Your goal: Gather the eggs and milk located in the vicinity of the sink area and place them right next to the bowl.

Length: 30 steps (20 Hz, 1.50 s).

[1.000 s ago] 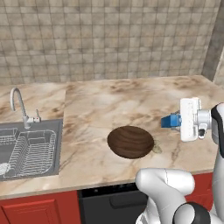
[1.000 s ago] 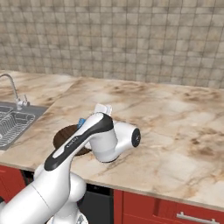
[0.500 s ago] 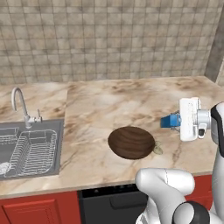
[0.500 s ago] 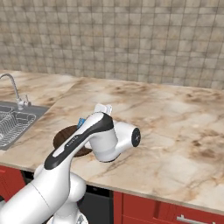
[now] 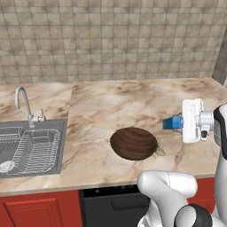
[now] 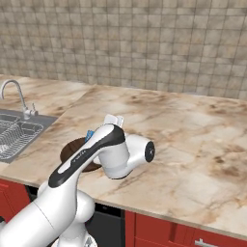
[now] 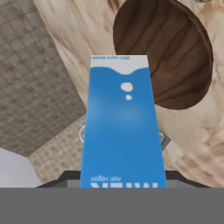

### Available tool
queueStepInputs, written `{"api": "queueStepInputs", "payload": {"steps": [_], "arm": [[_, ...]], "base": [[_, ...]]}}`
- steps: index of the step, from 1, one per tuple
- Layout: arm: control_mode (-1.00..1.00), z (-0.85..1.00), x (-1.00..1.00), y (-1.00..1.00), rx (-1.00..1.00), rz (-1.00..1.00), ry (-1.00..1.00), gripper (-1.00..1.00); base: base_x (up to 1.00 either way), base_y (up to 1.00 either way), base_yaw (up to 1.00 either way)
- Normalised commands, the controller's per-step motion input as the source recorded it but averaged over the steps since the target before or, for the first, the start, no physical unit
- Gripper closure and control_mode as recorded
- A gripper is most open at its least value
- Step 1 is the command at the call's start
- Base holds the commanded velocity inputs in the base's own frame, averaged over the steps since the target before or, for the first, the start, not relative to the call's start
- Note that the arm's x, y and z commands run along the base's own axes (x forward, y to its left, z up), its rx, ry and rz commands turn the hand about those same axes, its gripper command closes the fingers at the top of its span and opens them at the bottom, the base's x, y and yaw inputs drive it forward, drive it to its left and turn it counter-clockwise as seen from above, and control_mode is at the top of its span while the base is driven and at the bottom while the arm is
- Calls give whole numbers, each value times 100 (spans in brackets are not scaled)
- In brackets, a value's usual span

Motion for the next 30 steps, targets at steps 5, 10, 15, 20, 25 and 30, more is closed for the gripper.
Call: {"api": "queueStepInputs", "payload": {"steps": [5,10,15,20,25,30], "arm": [[100,0,0,0,0,0,0,100],[100,0,0,0,0,0,0,100],[100,0,0,0,0,0,0,100],[-100,0,17,0,0,0,2,100],[-100,0,32,-6,0,0,14,100],[-100,-1,34,-26,4,1,23,100]], "base": [[29,0,4],[4,0,0],[0,0,0],[1,0,0],[0,0,0],[0,0,0]]}}
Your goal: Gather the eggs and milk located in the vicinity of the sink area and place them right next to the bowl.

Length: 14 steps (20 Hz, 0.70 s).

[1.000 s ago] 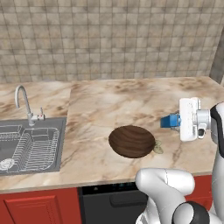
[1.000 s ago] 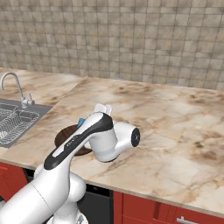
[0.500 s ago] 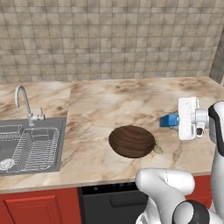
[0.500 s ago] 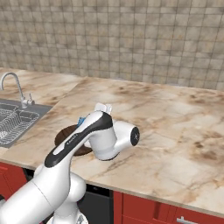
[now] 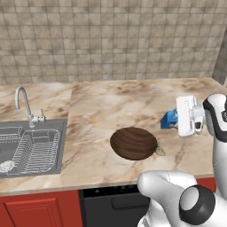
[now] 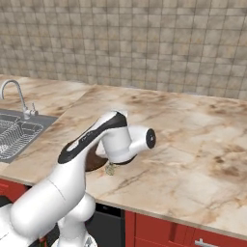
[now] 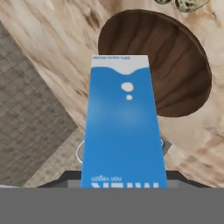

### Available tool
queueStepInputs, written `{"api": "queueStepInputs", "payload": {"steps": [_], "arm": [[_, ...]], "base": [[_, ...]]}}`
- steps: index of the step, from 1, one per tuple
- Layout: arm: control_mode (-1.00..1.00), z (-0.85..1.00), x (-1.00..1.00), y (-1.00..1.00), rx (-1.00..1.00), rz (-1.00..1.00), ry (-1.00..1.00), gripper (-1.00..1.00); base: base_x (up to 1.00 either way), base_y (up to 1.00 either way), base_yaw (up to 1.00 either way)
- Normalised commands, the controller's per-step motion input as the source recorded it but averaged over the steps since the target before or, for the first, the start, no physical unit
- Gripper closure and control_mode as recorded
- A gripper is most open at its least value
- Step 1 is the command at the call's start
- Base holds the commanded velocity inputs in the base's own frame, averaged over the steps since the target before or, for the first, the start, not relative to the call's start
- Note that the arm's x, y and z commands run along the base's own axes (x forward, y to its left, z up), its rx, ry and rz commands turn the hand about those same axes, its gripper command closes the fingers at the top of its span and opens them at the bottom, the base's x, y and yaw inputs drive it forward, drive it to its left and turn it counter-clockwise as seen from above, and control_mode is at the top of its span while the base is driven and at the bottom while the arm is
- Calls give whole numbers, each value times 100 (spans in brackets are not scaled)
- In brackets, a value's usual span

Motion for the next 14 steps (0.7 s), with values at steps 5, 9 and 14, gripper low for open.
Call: {"api": "queueStepInputs", "payload": {"steps": [5,9,14], "arm": [[-100,-8,40,-38,11,0,29,100],[-100,-10,32,-41,13,0,22,100],[-100,-9,27,-31,15,0,17,100]], "base": [[0,0,0],[0,0,0],[0,0,0]]}}
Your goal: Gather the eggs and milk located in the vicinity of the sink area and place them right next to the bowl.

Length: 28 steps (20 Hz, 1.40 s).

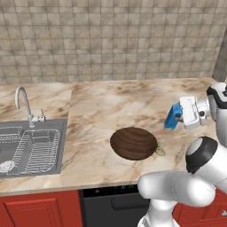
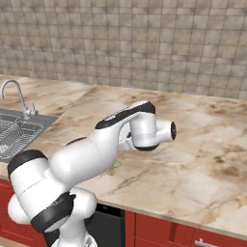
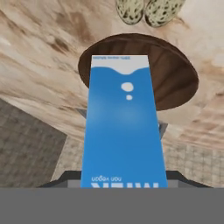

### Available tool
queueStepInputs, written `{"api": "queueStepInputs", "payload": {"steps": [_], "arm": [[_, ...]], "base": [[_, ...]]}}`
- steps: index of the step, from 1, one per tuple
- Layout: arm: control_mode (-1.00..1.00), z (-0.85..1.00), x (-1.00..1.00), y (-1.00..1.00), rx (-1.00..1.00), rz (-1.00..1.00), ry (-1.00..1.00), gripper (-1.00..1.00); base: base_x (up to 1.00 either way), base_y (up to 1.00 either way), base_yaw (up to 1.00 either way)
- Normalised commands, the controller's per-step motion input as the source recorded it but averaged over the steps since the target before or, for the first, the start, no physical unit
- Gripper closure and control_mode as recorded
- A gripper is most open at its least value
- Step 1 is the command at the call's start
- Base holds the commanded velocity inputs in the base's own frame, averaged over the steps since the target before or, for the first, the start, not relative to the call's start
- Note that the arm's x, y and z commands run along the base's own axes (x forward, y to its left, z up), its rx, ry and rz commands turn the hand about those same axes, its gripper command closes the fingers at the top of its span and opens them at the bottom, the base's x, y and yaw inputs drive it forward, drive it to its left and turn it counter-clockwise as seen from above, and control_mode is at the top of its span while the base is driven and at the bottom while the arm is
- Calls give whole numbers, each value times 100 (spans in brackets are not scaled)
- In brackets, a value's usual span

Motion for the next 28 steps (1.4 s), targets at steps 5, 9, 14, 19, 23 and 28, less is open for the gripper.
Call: {"api": "queueStepInputs", "payload": {"steps": [5,9,14,19,23,28], "arm": [[-100,-2,12,-11,7,0,0,100],[-100,-13,4,0,1,0,2,100],[-100,-19,13,0,-1,0,12,100],[-100,-14,24,0,-4,0,15,100],[-100,-18,21,0,-4,0,6,100],[-100,-11,13,0,-2,0,1,100]], "base": [[0,0,0],[0,0,0],[0,0,0],[0,0,0],[0,0,0],[0,0,0]]}}
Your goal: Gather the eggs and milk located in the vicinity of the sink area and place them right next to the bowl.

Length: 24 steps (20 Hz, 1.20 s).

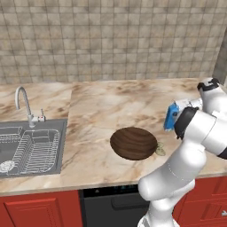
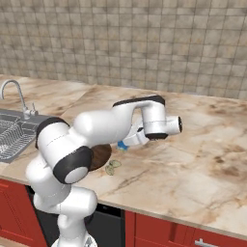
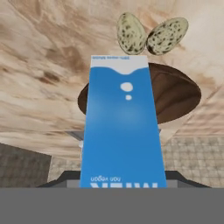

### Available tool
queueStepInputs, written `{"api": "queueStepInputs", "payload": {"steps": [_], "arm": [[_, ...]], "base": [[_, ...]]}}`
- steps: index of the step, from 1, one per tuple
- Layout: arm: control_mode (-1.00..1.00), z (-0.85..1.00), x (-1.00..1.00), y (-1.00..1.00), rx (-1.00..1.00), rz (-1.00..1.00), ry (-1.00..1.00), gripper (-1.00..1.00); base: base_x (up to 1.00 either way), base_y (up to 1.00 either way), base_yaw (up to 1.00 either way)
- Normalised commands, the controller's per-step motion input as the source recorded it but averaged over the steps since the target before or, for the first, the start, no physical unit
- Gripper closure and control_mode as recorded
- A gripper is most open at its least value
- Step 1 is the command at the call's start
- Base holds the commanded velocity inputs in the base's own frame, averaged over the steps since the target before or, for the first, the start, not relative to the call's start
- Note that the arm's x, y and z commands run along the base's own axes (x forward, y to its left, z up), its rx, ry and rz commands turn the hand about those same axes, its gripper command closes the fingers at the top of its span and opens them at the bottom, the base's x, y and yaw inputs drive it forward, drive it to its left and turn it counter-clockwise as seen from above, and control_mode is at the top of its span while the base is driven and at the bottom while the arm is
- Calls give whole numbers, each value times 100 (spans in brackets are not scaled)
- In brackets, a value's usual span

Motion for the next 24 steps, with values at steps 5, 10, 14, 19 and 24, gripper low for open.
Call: {"api": "queueStepInputs", "payload": {"steps": [5,10,14,19,24], "arm": [[-100,-20,2,0,0,0,-3,100],[-100,-31,0,0,0,0,-4,100],[-100,-24,6,3,0,0,-1,100],[-100,-21,7,7,0,0,0,100],[-100,-23,9,6,0,0,0,100]], "base": [[0,0,0],[0,0,0],[0,0,0],[0,0,0],[0,0,0]]}}
